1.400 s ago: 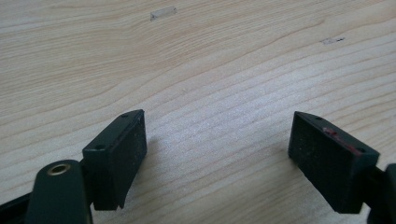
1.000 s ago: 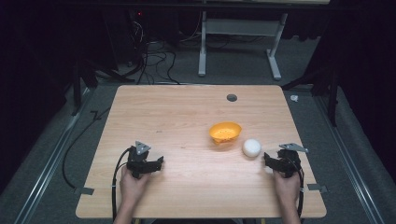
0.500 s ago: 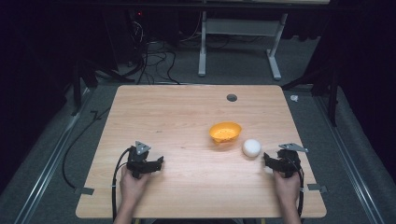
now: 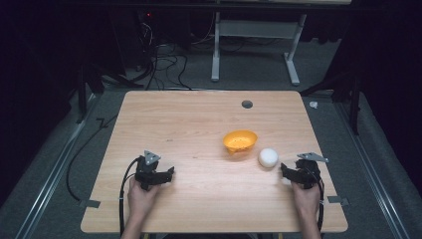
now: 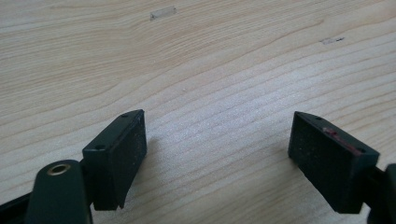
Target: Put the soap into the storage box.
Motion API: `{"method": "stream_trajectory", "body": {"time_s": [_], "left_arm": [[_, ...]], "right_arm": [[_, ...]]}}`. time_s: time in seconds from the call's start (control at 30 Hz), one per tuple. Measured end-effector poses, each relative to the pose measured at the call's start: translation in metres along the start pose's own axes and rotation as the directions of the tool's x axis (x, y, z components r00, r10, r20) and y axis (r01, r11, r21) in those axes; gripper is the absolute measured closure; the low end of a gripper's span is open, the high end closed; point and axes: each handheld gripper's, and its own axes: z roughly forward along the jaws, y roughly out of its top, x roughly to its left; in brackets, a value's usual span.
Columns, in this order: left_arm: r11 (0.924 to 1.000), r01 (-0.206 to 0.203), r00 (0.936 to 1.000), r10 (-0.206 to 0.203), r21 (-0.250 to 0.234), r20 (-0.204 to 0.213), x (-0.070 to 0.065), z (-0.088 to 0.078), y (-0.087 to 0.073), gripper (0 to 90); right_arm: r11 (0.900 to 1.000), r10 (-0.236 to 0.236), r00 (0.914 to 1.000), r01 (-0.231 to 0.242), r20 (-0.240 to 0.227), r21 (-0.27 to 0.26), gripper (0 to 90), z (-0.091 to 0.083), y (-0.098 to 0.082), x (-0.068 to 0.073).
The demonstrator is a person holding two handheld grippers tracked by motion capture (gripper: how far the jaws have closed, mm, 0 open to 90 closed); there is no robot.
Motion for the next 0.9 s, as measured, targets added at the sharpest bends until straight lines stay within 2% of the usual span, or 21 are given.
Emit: {"method": "stream_trajectory", "body": {"time_s": [0.2,0.43,0.7,0.9], "left_arm": [[1.0000,0.000,1.0000,0.000,0.000,0.000,0.000,0.000,0.000,19.9],[1.0000,0.000,1.0000,0.000,0.000,0.000,0.000,0.000,0.000,19.9],[1.0000,0.000,1.0000,0.000,0.000,0.000,0.000,0.000,0.000,19.9],[1.0000,0.000,1.0000,0.000,0.000,0.000,0.000,0.000,0.000,19.9]], "right_arm": [[1.000,0.018,0.9998,-0.018,-0.012,0.010,25.4,0.000,0.001,0.000],[1.000,0.002,0.9994,-0.003,-0.033,-0.013,24.6,-0.008,0.002,0.003],[1.000,-0.007,0.9989,0.007,-0.047,-0.007,24.3,-0.014,-0.001,0.007],[0.999,-0.033,0.9972,0.032,-0.067,-0.013,24.3,-0.020,-0.005,0.014]]}}
